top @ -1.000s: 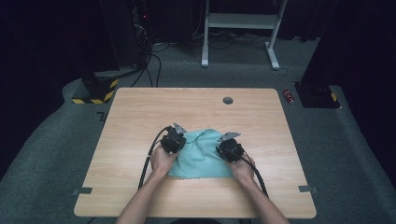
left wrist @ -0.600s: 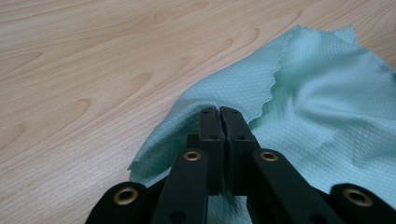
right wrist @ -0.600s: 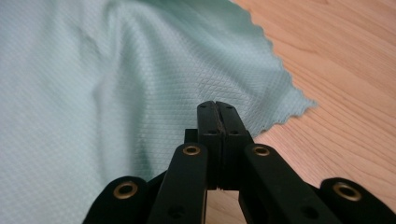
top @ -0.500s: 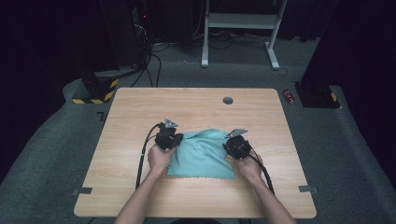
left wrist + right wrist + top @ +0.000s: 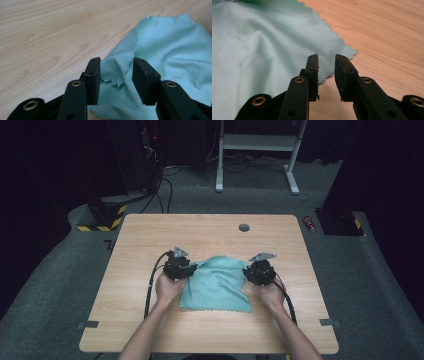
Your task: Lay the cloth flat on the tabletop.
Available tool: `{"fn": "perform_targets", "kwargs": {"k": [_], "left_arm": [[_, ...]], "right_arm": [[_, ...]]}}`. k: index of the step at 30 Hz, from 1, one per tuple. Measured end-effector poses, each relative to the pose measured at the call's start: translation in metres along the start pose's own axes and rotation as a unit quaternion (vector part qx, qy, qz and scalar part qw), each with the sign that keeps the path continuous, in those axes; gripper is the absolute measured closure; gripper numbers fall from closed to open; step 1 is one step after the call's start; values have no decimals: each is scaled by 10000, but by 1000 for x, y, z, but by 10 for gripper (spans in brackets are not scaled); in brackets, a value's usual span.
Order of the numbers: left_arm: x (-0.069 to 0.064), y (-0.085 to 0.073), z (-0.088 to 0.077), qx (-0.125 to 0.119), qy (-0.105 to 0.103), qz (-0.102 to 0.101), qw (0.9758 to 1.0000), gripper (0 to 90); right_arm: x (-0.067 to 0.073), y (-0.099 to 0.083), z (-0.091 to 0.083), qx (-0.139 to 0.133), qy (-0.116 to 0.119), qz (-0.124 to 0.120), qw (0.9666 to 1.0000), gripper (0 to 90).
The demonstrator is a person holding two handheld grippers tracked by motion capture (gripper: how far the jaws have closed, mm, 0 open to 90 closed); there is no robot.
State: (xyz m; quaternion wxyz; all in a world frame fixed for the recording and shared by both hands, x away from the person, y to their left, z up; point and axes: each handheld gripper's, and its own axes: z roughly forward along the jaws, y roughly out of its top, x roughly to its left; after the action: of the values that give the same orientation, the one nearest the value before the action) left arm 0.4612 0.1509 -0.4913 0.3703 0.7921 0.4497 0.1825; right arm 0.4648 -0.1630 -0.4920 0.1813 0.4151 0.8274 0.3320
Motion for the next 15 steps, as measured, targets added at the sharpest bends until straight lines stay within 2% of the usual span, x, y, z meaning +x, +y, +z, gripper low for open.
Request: {"fn": "perform_targets", "kwargs": {"k": [3,4,8,9,14,15], "left_arm": [[-3,0,5,36,90,62,9999,569],[-4,0,8,38,119,58,9999,568],[-5,0,16,76,150,-105,9998,580],[-4,1,20,225,107,-136,9996,589],[-3,11,27,411,23,-115,9991,705],[-3,13,28,434,33,-109,9990,737]], "right_arm": [[-7,0,5,-71,-52,310,9995,715],[-9,1,5,-101,-62,346,9993,716],[-12,3,10,-193,-192,524,9983,707],[-12,3,12,-177,-223,543,9981,703],[-16,-2,27,32,-219,704,9973,687],[-16,-2,29,44,-228,655,9976,688]]}}
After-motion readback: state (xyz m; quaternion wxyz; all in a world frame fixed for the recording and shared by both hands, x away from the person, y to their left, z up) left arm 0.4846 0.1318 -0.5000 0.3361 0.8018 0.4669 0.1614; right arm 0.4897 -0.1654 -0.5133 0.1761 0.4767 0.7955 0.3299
